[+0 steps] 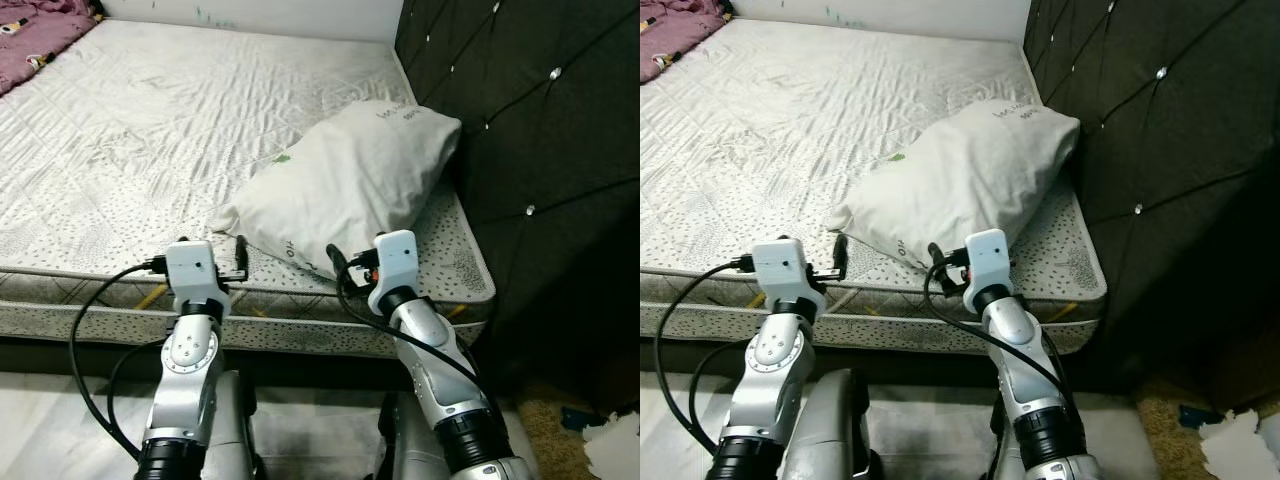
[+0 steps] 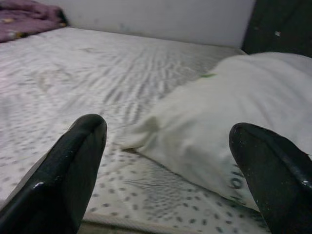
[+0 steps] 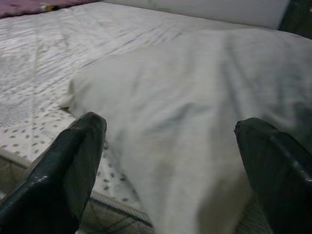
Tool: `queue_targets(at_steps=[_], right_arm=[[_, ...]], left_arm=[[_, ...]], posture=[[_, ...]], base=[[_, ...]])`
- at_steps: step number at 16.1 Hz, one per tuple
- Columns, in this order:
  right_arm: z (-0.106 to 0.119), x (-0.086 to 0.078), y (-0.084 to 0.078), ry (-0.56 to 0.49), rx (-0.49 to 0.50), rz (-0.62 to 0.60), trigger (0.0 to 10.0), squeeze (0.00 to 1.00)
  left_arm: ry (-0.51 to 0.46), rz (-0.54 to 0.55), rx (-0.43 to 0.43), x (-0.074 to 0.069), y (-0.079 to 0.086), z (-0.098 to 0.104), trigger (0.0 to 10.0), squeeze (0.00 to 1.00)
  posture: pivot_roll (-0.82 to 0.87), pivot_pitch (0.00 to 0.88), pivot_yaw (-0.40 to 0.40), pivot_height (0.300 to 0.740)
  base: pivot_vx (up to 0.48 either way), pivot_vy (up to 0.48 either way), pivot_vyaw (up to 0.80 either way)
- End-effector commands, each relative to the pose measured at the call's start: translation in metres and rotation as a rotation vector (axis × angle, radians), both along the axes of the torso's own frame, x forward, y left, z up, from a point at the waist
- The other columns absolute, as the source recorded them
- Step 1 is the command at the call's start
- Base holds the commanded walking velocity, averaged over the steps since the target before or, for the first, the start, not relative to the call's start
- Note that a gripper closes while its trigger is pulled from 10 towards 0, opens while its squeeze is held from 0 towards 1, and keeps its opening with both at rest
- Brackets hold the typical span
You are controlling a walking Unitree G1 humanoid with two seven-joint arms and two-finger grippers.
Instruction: Clean up the room
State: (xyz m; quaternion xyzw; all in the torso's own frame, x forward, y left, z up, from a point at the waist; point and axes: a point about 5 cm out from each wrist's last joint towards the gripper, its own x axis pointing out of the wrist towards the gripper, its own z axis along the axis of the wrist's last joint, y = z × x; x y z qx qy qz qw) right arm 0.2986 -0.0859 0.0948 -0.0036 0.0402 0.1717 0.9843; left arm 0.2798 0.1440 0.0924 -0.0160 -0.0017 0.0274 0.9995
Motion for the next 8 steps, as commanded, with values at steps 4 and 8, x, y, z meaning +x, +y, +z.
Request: queue_targets(at_steps=[4,8], right_arm=[[-0.0001,0.0021,-0.0056,0.004,-0.007,-0.020,10.0,0.00],[0.0012,0.0035,-0.0055,-0.001,-0.013,-0.018,10.0,0.00]], left_arm=[[-0.023,-0.024,-0.004,0.0024,-0.0030,0.0059,10.0,0.00],[-0.038,-0.036,0.000,0.0036,-0.0056,0.0078,10.0,0.00]], posture=[[0.08,0.000,-0.060,0.575],[0.08,0.000,-0.060,0.575]], base=[[0.350,0.000,-0.60],[0.174,0.000,0.00]])
